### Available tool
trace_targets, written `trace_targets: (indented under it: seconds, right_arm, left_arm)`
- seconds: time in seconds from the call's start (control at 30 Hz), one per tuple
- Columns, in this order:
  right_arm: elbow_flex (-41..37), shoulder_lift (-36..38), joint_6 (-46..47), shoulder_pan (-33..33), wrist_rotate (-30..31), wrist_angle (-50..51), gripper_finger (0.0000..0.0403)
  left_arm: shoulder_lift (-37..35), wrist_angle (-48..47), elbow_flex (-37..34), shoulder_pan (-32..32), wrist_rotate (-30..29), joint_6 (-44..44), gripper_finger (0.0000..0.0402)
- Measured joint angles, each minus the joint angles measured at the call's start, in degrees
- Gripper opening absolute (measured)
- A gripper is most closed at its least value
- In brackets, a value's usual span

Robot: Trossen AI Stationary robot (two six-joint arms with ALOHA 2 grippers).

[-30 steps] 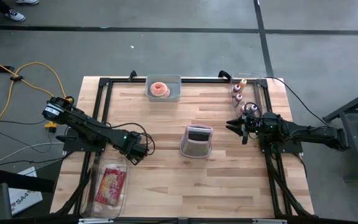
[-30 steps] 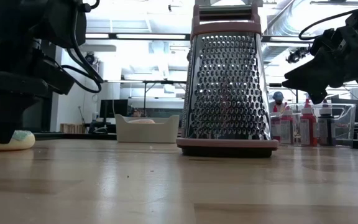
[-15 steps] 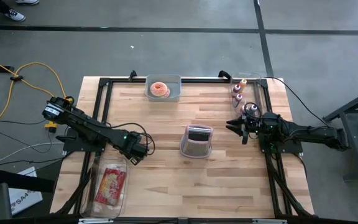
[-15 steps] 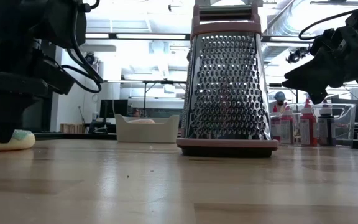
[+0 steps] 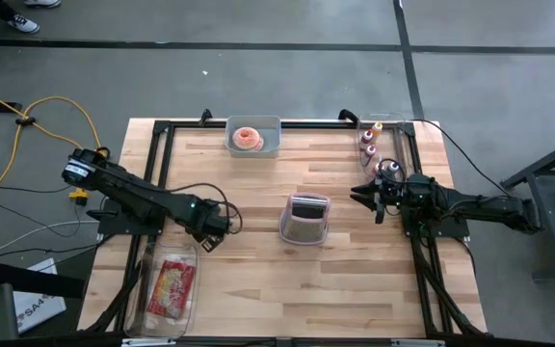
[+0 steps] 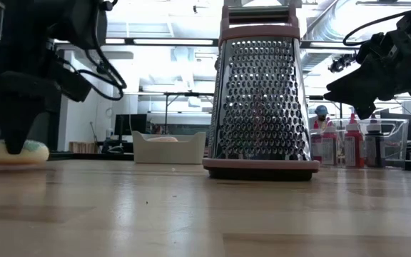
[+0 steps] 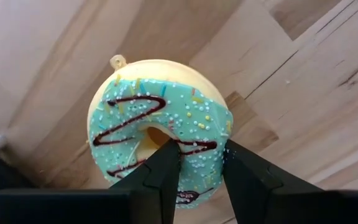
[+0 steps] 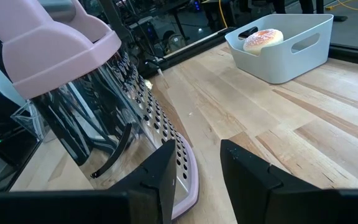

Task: Pick & Place Food Item
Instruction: Put the light blue donut into the gray bin

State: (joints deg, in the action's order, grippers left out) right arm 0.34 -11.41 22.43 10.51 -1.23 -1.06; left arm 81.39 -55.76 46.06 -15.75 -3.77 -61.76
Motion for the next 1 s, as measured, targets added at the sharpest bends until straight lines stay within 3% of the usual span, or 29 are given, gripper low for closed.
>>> trace_targets:
  seconds: [0.47,1.0]
  right_arm:
    - [0.0,0.0,0.0,0.0,0.0,0.0,0.0114]
    - [0.0,0.0,0.0,0.0,0.0,0.0,0.0114]
  left_arm:
    - [-8.6,-10.1,8.0,7.8,-2.5,10.4,0.0108]
    - [-9.4,-9.0,9.6,9.4,-3.9,13.1,0.0108]
